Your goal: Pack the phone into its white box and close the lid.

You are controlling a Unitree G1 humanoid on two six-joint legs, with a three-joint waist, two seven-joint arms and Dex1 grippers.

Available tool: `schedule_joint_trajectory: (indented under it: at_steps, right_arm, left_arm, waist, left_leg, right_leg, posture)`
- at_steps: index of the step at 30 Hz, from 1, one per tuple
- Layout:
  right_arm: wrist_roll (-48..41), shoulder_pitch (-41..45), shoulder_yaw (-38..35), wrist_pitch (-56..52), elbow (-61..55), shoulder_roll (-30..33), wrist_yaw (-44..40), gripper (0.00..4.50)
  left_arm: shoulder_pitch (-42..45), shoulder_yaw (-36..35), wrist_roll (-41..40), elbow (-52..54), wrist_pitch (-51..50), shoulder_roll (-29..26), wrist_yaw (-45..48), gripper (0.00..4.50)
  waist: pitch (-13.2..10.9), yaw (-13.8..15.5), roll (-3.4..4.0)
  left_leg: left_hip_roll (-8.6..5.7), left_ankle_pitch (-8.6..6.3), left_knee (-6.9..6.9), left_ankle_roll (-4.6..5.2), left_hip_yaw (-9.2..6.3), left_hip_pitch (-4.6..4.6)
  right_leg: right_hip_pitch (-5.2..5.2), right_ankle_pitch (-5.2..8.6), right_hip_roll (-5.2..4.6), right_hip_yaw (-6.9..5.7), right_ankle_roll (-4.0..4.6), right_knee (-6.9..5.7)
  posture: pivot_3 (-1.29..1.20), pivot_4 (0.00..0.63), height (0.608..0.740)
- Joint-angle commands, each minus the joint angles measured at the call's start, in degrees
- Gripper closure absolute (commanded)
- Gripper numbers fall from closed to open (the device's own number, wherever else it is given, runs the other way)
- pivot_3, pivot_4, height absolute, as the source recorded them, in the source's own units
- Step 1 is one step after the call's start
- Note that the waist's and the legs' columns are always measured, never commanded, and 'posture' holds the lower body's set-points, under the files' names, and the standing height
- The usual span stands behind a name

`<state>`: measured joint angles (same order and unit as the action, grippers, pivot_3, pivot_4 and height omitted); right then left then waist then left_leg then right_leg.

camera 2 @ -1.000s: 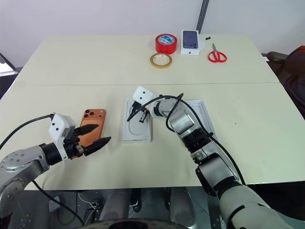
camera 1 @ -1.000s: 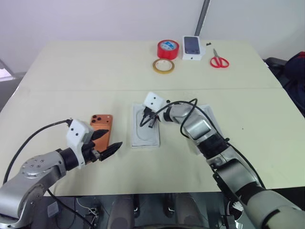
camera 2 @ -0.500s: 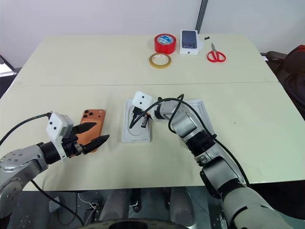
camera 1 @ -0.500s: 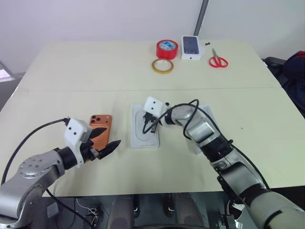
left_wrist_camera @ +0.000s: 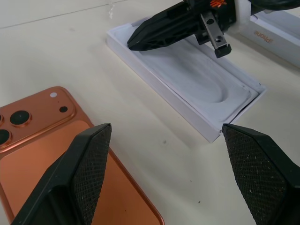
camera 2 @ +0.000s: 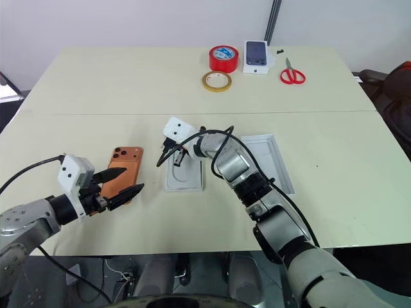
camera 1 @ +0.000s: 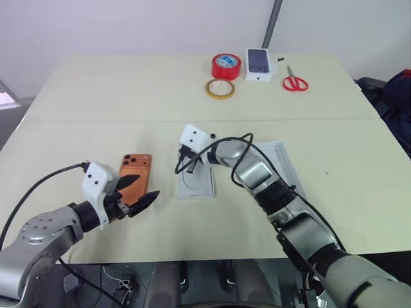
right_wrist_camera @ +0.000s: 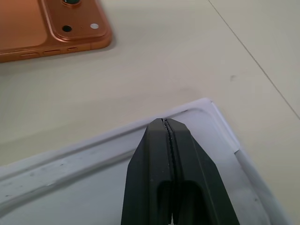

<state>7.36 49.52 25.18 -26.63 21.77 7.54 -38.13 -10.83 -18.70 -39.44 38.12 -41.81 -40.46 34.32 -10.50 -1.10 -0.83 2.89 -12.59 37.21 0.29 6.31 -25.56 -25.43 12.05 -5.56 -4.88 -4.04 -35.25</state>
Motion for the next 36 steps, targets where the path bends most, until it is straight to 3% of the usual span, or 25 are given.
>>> schedule_joint_trajectory:
  at_steps: [1,18,28,36]
  right_arm:
    - [0.4,0.3,-0.1,0.1,-1.0,0.6,-1.3,4.47]
    - [3.6,-4.2,2.6,-4.6,-10.8,7.3,-6.9,4.47]
    - [4.9,-5.4,7.3,-0.5,-20.8,16.5,-17.6,4.47]
    - [4.0,-4.3,4.9,-0.5,-21.4,14.1,-16.2,4.47]
  left_arm:
    - [-0.3,-1.2,-0.9,2.4,0.9,0.1,-0.1,0.54]
    - [0.8,-0.5,-0.4,1.8,1.0,0.5,-0.6,0.54]
    - [1.7,-0.2,-0.3,1.2,0.9,0.1,-0.1,0.54]
    - [1.6,-0.4,-0.1,1.3,0.6,0.3,-0.6,0.54]
  waist:
    - [0.0,0.0,0.00]
    - [0.0,0.0,0.02]
    - [0.0,0.2,0.02]
    - [0.0,0.1,0.02]
  left_leg:
    - [0.00,0.00,-0.01,0.00,0.00,0.00]
    - [0.01,0.00,-0.04,-0.01,0.00,0.01]
    - [0.00,0.00,-0.05,0.00,-0.01,0.01]
    - [0.00,0.00,-0.04,0.00,-0.01,0.00]
  right_leg:
    - [0.00,0.00,0.00,0.00,0.00,0.00]
    - [-0.02,0.00,0.00,0.00,0.00,0.00]
    - [-0.01,0.01,-0.01,0.00,0.01,0.07]
    - [-0.02,0.01,0.00,0.00,0.01,0.07]
  posture:
    - [0.00,0.150,0.736]
    - [0.00,0.150,0.736]
    - [0.00,0.150,0.736]
    - [0.00,0.150,0.736]
